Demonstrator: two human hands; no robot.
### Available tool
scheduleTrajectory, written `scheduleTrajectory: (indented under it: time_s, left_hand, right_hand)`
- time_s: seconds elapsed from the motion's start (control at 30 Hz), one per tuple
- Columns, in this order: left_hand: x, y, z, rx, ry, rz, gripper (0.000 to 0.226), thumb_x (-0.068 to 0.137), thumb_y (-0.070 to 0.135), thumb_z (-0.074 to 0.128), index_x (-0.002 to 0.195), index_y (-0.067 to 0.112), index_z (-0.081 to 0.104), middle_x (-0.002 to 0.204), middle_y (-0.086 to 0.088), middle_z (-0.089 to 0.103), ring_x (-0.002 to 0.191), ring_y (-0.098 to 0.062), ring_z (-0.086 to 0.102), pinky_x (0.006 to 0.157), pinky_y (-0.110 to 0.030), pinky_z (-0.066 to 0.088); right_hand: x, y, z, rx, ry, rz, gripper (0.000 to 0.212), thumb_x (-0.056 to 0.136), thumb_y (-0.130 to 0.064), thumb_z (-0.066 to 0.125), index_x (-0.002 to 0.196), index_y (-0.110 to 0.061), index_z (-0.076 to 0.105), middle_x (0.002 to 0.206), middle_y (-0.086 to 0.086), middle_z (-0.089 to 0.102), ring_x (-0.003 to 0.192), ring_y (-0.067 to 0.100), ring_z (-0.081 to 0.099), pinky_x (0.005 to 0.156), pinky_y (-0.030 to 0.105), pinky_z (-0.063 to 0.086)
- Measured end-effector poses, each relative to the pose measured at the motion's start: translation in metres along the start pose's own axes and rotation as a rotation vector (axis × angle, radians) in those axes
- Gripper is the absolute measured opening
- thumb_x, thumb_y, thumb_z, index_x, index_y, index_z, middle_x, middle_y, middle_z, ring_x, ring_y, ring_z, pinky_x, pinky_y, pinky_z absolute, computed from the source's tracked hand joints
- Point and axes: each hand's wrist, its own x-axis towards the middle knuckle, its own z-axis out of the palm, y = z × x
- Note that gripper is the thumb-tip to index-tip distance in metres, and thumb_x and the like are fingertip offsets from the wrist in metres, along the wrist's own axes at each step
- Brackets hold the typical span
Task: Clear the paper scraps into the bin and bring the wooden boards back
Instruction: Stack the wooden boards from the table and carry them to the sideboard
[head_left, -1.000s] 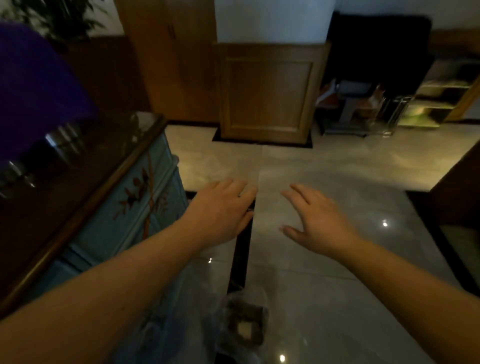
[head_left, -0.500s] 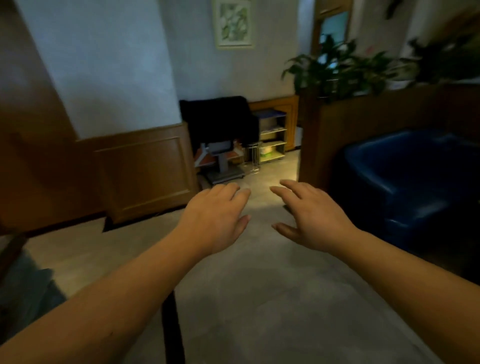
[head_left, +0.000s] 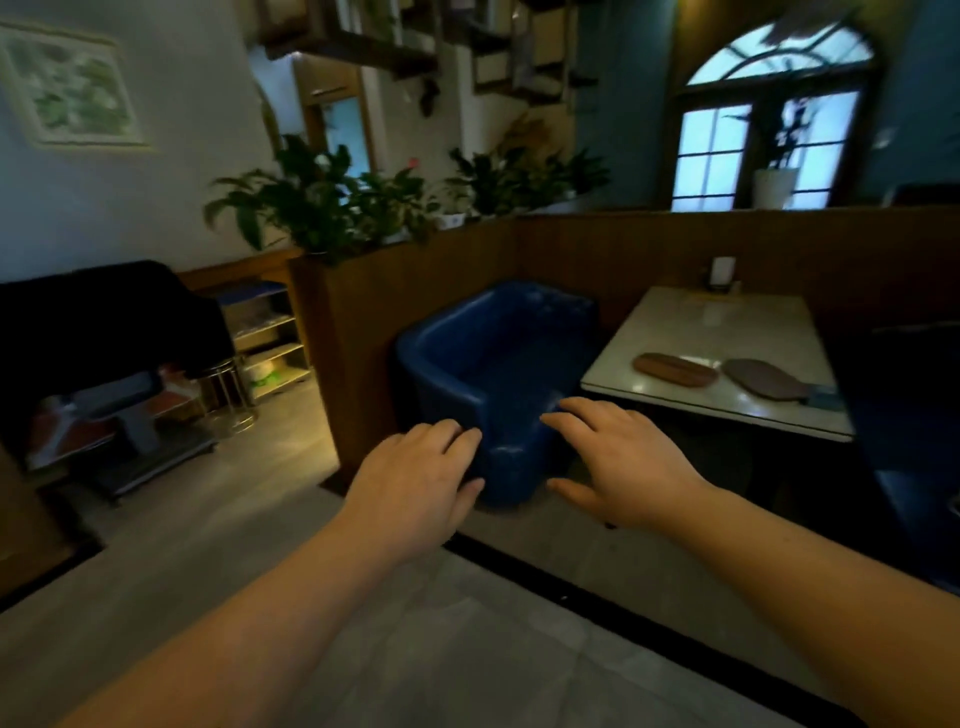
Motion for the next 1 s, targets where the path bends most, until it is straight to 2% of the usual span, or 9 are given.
scheduleTrajectory:
  time_s: [0.13,0.33,0.63,0.77,0.9,1.0]
  left_hand:
    - [0.069,0.038,0.029,-0.084,0.021,0.086,0.053,0.089,0.046,0.047,0.134,0.019,0.043,0.129,-0.002,0.057,0.109,-0.018,0.056,0.081,-0.035,0.052]
    - [0.149,0.069,0.078,-0.168,0.026,0.198,0.053,0.092,0.046,0.043,0.137,0.019,0.039,0.132,-0.001,0.052,0.112,-0.018,0.052,0.085,-0.036,0.049]
    - [0.319,0.064,0.179,-0.237,0.054,0.315,0.050,0.091,0.046,0.043,0.133,0.020,0.041,0.127,-0.001,0.054,0.110,-0.020,0.052,0.080,-0.037,0.049]
    - [0.410,0.052,0.224,-0.259,0.066,0.379,0.055,0.089,0.049,0.043,0.134,0.017,0.041,0.130,-0.004,0.055,0.113,-0.023,0.052,0.079,-0.038,0.050]
    - [0.489,0.042,0.265,-0.292,0.041,0.448,0.053,0.087,0.052,0.042,0.130,0.021,0.041,0.122,0.000,0.058,0.104,-0.020,0.057,0.067,-0.036,0.052]
    - [0.541,0.040,0.298,-0.334,-0.011,0.439,0.051,0.087,0.053,0.041,0.129,0.024,0.040,0.118,0.001,0.058,0.097,-0.020,0.059,0.060,-0.036,0.049]
  right_hand:
    - [-0.012,0.076,0.005,-0.018,-0.019,0.119,0.073,0.084,-0.060,0.051,0.146,-0.029,0.028,0.153,0.001,0.033,0.137,0.022,0.032,0.108,0.041,0.034]
    - [-0.011,0.154,0.031,-0.038,-0.050,0.254,0.074,0.082,-0.063,0.050,0.145,-0.031,0.026,0.152,0.000,0.034,0.137,0.021,0.033,0.107,0.041,0.035]
    - [0.051,0.270,0.097,-0.114,-0.084,0.430,0.073,0.078,-0.066,0.049,0.140,-0.032,0.032,0.143,-0.001,0.045,0.128,0.021,0.045,0.100,0.040,0.043]
    - [0.101,0.332,0.120,-0.120,-0.090,0.547,0.075,0.076,-0.071,0.044,0.139,-0.035,0.029,0.146,-0.002,0.043,0.128,0.021,0.046,0.098,0.040,0.043]
    - [0.141,0.384,0.139,-0.035,-0.074,0.673,0.073,0.077,-0.069,0.048,0.138,-0.037,0.026,0.144,-0.006,0.041,0.118,0.018,0.054,0.084,0.037,0.051]
    - [0.159,0.426,0.148,0.086,-0.027,0.797,0.070,0.079,-0.060,0.058,0.138,-0.037,0.028,0.141,-0.003,0.044,0.108,0.017,0.058,0.074,0.034,0.054]
